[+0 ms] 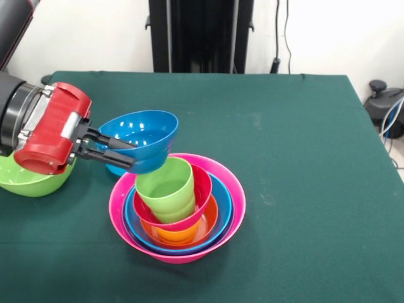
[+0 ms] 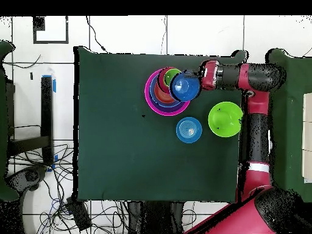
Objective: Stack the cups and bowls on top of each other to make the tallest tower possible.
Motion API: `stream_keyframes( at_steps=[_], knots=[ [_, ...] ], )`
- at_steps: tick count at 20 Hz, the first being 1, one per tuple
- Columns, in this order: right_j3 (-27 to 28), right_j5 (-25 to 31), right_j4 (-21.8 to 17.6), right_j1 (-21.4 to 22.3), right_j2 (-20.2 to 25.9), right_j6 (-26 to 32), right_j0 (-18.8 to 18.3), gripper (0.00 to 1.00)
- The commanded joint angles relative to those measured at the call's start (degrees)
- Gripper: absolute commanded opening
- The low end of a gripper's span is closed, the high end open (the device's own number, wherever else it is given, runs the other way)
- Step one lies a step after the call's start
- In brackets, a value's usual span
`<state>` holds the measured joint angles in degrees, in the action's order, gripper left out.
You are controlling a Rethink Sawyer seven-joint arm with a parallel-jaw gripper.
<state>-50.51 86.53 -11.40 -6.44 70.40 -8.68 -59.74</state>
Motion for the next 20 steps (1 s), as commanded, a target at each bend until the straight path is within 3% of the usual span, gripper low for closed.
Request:
stream_keyframes(
  at_steps=[1, 12, 20],
  knots=[
    [-6.6, -4.5, -0.6, -0.3, -2.9, 5.3, 0.7, 0.00],
    [-10.2, -8.2, 0.1, -1.8, -1.6, 4.7, 0.4, 0.00],
    [-3.8, -3.9, 1.4, -1.2, -0.9, 7.6, 4.4, 0.00]
  ],
)
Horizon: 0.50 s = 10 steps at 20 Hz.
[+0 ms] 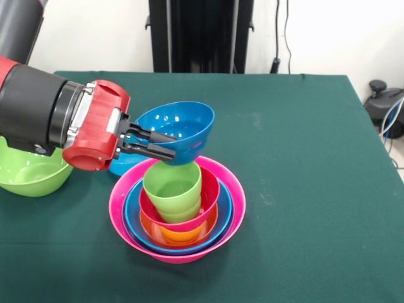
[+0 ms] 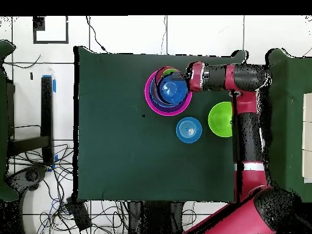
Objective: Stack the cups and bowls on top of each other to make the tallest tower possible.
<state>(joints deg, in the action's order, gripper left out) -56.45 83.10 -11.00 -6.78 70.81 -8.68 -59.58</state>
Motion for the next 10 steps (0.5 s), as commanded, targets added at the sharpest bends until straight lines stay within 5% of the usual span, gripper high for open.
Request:
stream_keyframes(
  at_steps=[1, 10],
  knots=[
    [2.8, 0.0, 1.2, -0.8, -1.2, 7.8, 4.6, 0.00],
    [9.1, 3.7, 2.6, 0.3, -1.6, 8.3, 7.6, 0.00]
  ],
)
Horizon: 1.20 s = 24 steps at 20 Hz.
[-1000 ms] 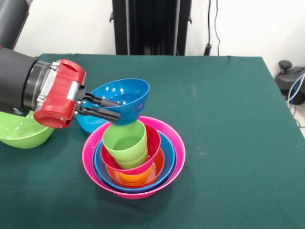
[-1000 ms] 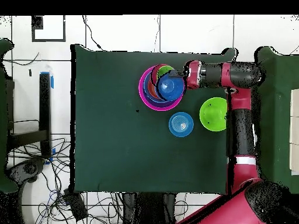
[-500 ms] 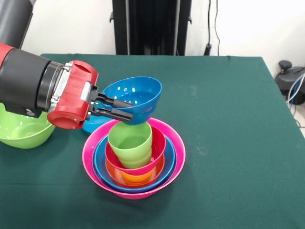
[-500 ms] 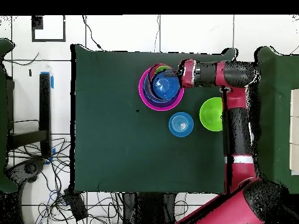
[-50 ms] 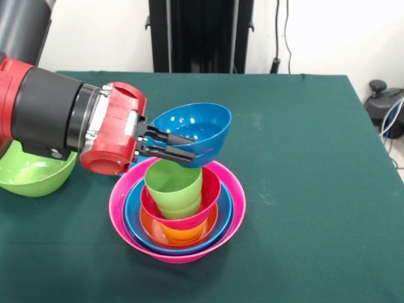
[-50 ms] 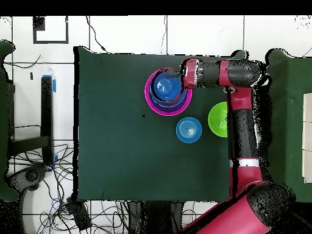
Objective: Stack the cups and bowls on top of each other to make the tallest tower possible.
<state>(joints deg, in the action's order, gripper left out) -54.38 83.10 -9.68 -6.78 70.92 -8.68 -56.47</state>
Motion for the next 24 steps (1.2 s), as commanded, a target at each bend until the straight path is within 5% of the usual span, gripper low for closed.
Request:
stream_keyframes(
  at_steps=[1, 14, 24],
  knots=[
    [8.1, 4.3, 1.5, 0.4, -1.8, 8.5, 4.9, 0.00],
    [19.4, 13.1, 1.5, 0.5, -2.7, 8.8, 9.2, 0.00],
    [22.8, 17.1, 0.3, 0.4, -2.8, 8.1, 10.3, 0.00]
  ],
)
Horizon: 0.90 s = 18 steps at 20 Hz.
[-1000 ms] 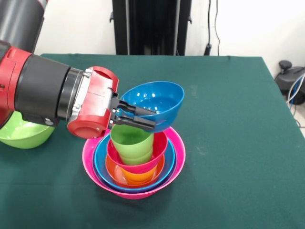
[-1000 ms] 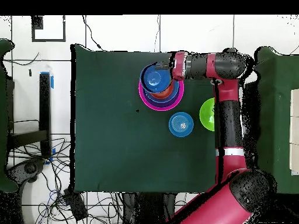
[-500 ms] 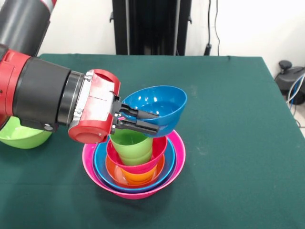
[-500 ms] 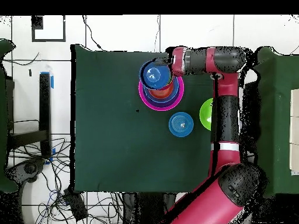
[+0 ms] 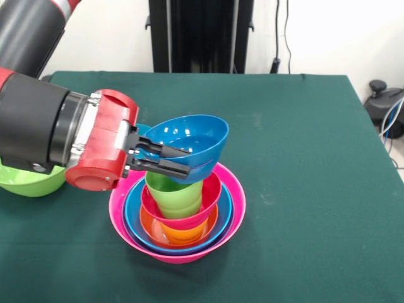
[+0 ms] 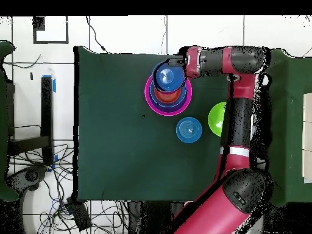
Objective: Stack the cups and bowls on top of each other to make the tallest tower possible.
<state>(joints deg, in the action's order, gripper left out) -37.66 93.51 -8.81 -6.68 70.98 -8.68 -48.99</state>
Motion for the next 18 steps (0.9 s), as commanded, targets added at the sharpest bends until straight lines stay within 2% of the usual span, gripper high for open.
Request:
stream_keyframes(
  at_steps=[1, 10, 18],
  knots=[
    [6.9, 7.9, -1.1, 0.4, -2.9, 7.9, 3.1, 0.00],
    [7.4, 8.3, -0.8, -0.8, -2.3, 8.7, 3.5, 0.00],
    [5.1, 6.5, 0.5, -2.1, -2.0, 9.2, 3.7, 0.00]
  ],
)
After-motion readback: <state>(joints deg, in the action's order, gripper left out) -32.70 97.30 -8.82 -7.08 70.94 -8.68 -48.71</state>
